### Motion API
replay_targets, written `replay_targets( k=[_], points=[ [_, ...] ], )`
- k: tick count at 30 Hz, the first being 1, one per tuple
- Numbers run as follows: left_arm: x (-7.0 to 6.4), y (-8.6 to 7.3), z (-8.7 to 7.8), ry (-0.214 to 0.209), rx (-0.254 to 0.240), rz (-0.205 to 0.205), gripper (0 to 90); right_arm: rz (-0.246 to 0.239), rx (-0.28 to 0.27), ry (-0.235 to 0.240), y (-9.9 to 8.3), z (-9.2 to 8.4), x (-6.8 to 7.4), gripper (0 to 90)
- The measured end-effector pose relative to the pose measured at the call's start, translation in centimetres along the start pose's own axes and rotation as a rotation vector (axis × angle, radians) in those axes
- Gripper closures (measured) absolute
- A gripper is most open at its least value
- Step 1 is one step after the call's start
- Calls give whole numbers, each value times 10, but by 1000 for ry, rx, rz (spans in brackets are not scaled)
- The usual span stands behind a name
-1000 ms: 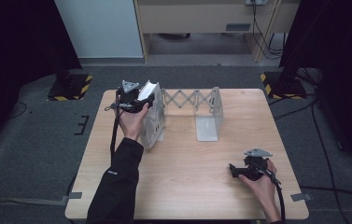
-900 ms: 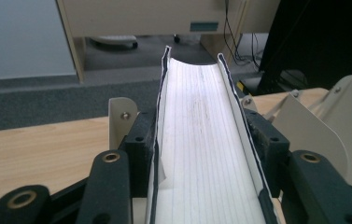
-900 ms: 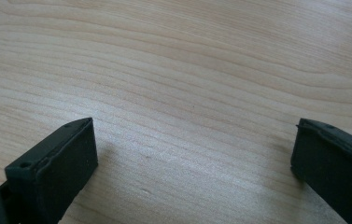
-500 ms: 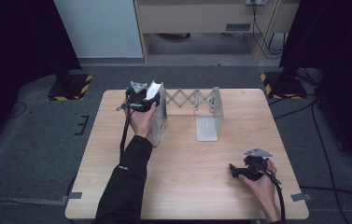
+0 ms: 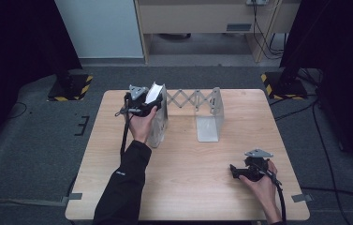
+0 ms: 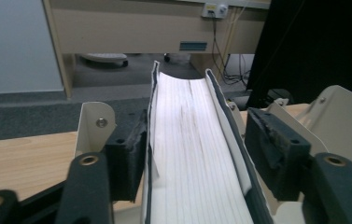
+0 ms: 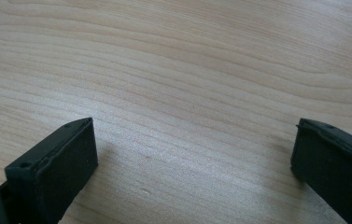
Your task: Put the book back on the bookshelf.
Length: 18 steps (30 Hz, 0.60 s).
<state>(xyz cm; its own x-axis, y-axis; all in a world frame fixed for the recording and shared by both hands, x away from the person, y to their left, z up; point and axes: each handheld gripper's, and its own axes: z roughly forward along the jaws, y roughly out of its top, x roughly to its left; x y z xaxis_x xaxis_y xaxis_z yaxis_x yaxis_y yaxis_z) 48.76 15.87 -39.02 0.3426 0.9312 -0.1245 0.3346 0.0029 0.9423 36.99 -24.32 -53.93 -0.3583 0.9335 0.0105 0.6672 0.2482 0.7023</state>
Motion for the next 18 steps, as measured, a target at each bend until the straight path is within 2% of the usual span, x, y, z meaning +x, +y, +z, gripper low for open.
replay_targets(
  k=[2, 5, 12, 18],
  points=[
    [2, -4, -6, -11, -10, 15, 373, 0, 0, 0, 0, 0, 0, 9],
    [5, -14, -16, -40, -14, 11, 363, 0, 0, 0, 0, 0, 0, 9],
    [8, -43, -40, -77, -19, 19, 360, 0, 0, 0, 0, 0, 0, 8],
    [11, -64, -48, -82, -3, 19, 408, 0, -1, 0, 0, 0, 0, 9]
  ],
)
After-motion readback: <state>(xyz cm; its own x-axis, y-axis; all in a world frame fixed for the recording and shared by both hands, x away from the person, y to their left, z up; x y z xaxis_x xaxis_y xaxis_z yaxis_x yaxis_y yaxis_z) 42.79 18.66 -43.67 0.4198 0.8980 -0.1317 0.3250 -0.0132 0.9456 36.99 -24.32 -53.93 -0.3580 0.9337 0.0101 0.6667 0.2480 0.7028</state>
